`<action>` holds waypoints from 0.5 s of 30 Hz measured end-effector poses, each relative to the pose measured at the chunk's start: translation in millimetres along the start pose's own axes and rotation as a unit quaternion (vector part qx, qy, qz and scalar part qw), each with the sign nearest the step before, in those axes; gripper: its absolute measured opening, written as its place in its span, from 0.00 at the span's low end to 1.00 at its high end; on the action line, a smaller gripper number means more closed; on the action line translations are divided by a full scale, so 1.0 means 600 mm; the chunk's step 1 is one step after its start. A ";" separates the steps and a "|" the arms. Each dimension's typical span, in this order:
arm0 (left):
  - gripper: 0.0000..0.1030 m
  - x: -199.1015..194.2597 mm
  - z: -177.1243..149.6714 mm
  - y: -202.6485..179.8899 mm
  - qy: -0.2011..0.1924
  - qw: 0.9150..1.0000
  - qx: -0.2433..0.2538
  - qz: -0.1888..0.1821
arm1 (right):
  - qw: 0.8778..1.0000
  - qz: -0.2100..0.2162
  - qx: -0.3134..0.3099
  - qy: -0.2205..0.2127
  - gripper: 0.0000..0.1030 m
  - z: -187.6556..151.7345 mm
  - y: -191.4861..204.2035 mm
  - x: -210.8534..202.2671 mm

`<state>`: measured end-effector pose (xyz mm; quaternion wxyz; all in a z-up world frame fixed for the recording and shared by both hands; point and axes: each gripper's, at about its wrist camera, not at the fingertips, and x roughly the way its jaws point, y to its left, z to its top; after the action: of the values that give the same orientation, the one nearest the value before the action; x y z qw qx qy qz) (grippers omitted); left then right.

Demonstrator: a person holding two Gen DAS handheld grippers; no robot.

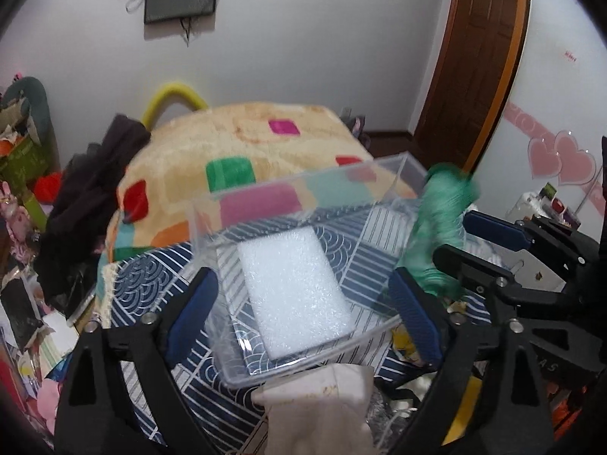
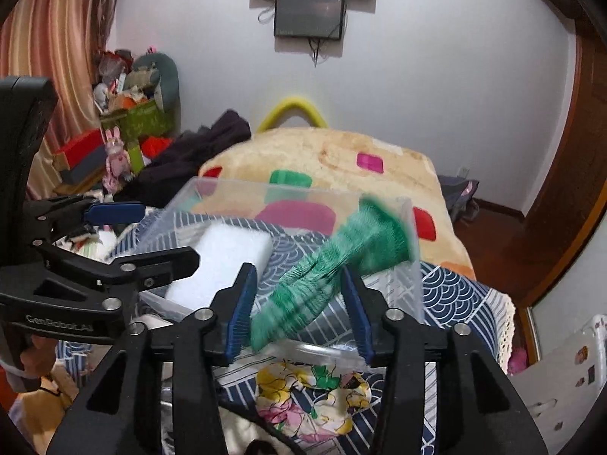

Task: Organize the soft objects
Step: 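Lower the foam block and green glove into the clear box and release both, then grasp the white cloth bag with the left gripper while the right grasps the sponge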

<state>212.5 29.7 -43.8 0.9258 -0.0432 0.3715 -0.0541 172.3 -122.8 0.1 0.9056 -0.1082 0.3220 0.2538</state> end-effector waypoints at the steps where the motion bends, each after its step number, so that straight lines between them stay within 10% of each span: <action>1: 0.91 -0.015 -0.001 0.000 -0.013 1.000 0.000 0.003 | 1.000 -0.001 0.003 -0.011 0.47 0.001 -0.001 -0.011; 15: 0.98 -0.125 -0.056 0.000 -0.085 0.996 0.004 0.020 | 0.996 0.001 0.030 -0.085 0.68 -0.039 0.017 -0.100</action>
<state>135.6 38.6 -16.6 0.9552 -0.0368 0.2917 -0.0334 114.9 -146.0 20.0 0.9323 -0.0584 0.2515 0.2533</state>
